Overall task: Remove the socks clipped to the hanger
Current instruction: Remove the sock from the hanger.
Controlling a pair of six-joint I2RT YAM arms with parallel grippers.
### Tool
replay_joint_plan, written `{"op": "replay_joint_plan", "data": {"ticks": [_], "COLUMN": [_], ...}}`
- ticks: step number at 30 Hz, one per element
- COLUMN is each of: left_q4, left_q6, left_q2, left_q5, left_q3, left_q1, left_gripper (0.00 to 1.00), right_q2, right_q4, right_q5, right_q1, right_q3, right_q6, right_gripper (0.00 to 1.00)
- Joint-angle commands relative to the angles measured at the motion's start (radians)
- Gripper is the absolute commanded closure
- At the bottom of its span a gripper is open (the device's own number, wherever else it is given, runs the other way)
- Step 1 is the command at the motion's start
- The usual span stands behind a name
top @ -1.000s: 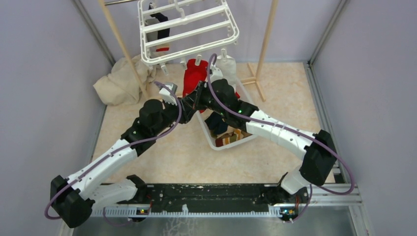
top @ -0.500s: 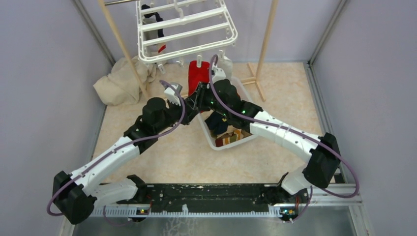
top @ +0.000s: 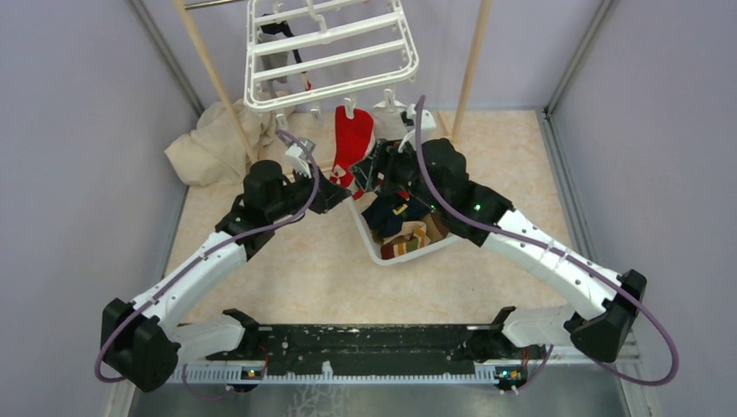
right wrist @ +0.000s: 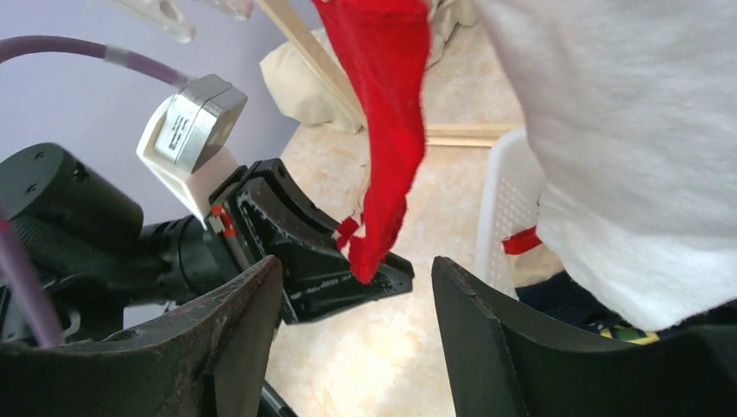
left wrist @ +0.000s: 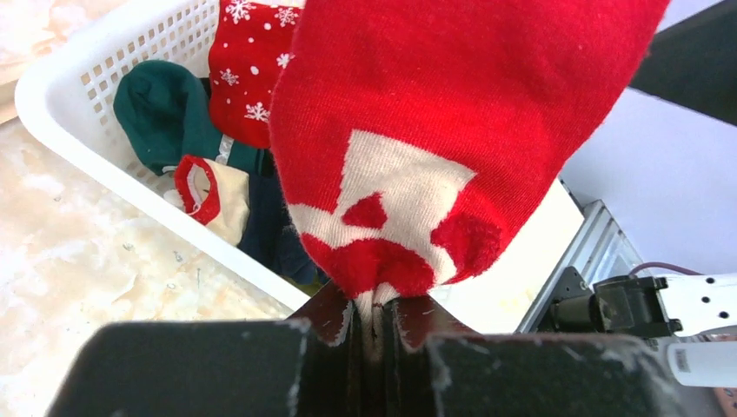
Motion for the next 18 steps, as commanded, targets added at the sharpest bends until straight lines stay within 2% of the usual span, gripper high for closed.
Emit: {"op": "replay_joint_plan", "data": {"ticks": [1,11,18], "left_q4": [0.082,0.186,0.219], "left_q6": [-0.047,-0.163,-0.224], "left_q2": [0.024,0.089,0.104], "left_q5": [0.196,0.462,0.574], "left_q3": [0.032,0.051,0.049], "left_q1": [0.069,0.149,0.191], "left_gripper": [0.93,0.92,0.91], "right_q2": [-0.055,-0.049,-0.03], "right_q4": [0.039,0.187,0.291], "right_q5": [-0.02,-0.113,-0.188], "right_q1": [-0.031,-0.073,-0.102], "right_q3": [-0.014,-0.012,-0.006], "right_q6": [-0.064,-0.187,-0.226], "right_gripper": [0.36,0.39,0.41]}}
